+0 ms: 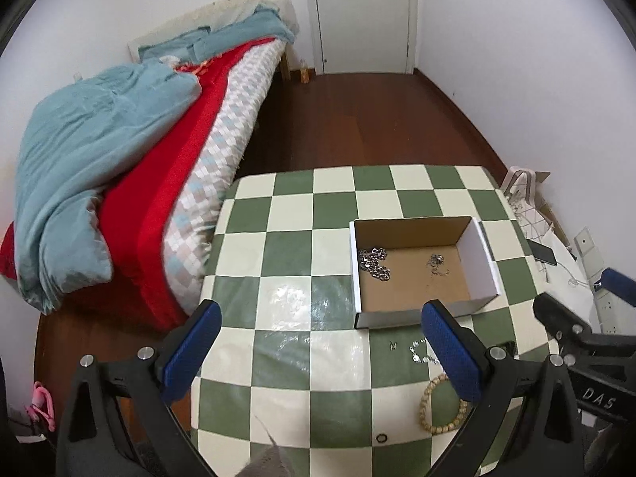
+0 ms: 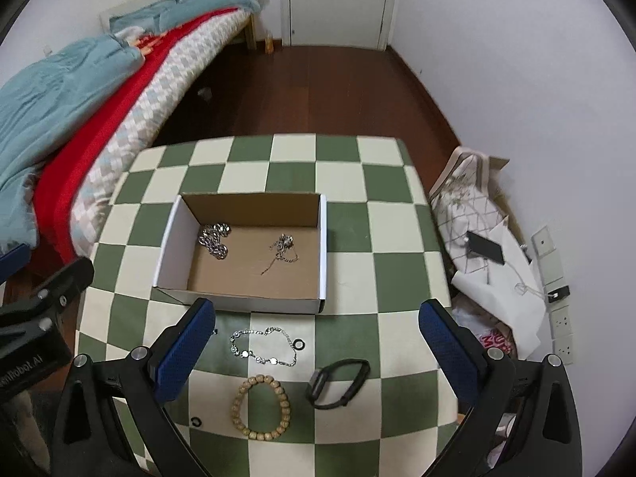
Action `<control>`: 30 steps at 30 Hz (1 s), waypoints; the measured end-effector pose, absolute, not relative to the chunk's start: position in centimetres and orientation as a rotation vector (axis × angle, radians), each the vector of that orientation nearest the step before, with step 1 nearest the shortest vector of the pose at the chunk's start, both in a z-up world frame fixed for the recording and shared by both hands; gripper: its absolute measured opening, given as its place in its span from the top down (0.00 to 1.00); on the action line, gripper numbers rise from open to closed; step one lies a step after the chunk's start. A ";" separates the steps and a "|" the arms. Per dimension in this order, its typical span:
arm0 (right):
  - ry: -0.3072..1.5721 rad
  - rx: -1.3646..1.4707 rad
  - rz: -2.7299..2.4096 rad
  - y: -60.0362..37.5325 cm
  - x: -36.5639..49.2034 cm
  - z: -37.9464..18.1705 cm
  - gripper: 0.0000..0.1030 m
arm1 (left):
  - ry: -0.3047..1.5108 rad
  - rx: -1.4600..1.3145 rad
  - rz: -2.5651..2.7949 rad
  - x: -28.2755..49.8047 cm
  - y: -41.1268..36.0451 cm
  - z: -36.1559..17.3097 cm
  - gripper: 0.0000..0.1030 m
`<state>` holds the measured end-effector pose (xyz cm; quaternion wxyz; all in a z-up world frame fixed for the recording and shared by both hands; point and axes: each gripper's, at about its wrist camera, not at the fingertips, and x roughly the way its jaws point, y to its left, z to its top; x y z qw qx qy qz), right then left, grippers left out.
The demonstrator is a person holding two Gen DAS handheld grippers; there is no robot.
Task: Organize jewelry
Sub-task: 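Move the right gripper to the wooden bead bracelet and grasp it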
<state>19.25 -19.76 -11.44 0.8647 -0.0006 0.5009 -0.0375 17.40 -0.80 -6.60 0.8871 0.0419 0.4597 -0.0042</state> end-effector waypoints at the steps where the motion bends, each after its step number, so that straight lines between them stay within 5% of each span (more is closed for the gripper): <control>1: 1.031 -0.006 -0.081 -19.7 18.5 -10.8 0.00 | 0.948 0.087 -0.008 16.9 -0.8 -6.3 0.00; 12: 0.918 0.033 -0.080 -19.9 12.2 -6.0 0.00 | 0.853 0.104 0.085 11.5 -0.1 -3.6 0.00; 18: 0.973 0.127 -0.072 -21.0 9.5 -8.8 0.00 | 0.878 0.161 0.172 10.1 0.7 -7.2 0.00; 20: 1.025 0.156 -0.067 -21.2 9.2 -11.3 0.05 | 0.908 0.191 0.191 9.9 0.7 -9.3 0.00; 22: 1.082 0.175 -0.066 -21.4 9.0 -14.2 0.20 | 0.951 0.215 0.200 9.9 0.6 -11.9 0.00; 30: 1.232 0.223 -0.061 -20.6 9.5 -24.2 0.35 | 1.075 0.261 0.193 10.0 0.3 -18.5 0.00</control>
